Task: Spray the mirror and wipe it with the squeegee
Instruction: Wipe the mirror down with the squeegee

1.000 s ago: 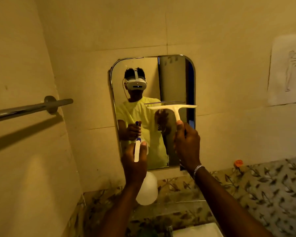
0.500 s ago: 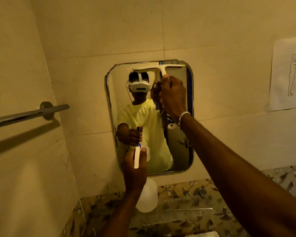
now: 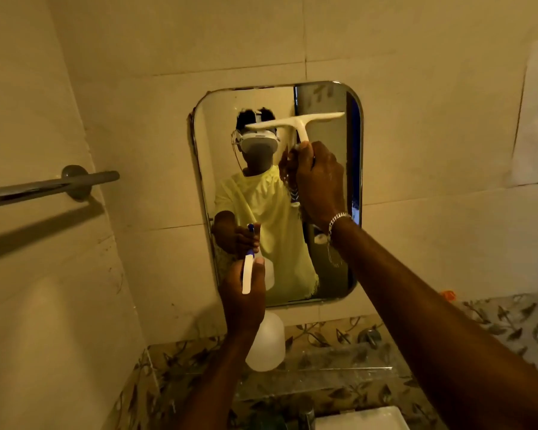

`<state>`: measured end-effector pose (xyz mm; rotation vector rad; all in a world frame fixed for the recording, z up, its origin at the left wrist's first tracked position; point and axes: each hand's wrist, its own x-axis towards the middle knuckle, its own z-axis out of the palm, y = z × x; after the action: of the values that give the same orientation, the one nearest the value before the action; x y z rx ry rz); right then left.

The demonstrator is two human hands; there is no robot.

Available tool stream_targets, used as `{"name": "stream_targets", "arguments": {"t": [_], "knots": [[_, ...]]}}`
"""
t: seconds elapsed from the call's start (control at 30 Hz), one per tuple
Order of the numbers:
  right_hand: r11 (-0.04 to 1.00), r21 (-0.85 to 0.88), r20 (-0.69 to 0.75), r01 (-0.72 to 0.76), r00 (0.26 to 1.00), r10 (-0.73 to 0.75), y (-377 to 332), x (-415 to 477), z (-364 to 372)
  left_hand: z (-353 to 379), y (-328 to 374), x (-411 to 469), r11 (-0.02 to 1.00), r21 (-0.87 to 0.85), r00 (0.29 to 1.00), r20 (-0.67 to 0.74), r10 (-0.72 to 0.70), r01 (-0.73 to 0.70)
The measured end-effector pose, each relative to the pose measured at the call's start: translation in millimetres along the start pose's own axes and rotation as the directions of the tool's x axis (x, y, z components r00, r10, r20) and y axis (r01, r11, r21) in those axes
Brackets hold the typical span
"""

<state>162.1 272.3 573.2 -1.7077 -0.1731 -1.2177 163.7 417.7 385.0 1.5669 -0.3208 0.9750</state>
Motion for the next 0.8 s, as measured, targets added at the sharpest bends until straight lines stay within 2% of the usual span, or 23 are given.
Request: {"name": "stream_targets", "arguments": {"t": [0.2, 0.3, 0.43, 0.57, 0.67, 0.8], "knots": [[0.99, -0.057, 0.066, -0.13, 0.989, 0.133, 91, -137, -3, -2, -7, -2, 0.999, 0.025, 1.0, 0.01, 0.02, -0.021], [0.965, -0.103, 0.102, -0.24, 0.963, 0.25, 127, -200, -5, -5, -10, -4, 0.999, 0.03, 1.0, 0.018, 0.012, -0.012], [0.898, -0.177, 0.133, -0.402, 0.895, 0.426, 154, -266, -11, -10, -10, -4, 0.999, 0.04, 0.999, 0.028, 0.018, -0.019], [0.81, -0.179, 0.145, -0.558, 0.8, 0.582, 162, -289, -19, -11, -9, -7, 0.999, 0.041, 1.0, 0.015, -0.011, 0.01], [0.808, -0.172, 0.146, -0.564, 0.796, 0.587, 156, -285, -26, -12, -8, -9, 0.999, 0.042, 1.0, 0.016, -0.017, 0.017], [0.882, -0.114, 0.101, -0.456, 0.878, 0.467, 131, -253, -34, -13, -3, -12, 1.0, 0.019, 1.0, 0.018, -0.009, 0.008]]}}
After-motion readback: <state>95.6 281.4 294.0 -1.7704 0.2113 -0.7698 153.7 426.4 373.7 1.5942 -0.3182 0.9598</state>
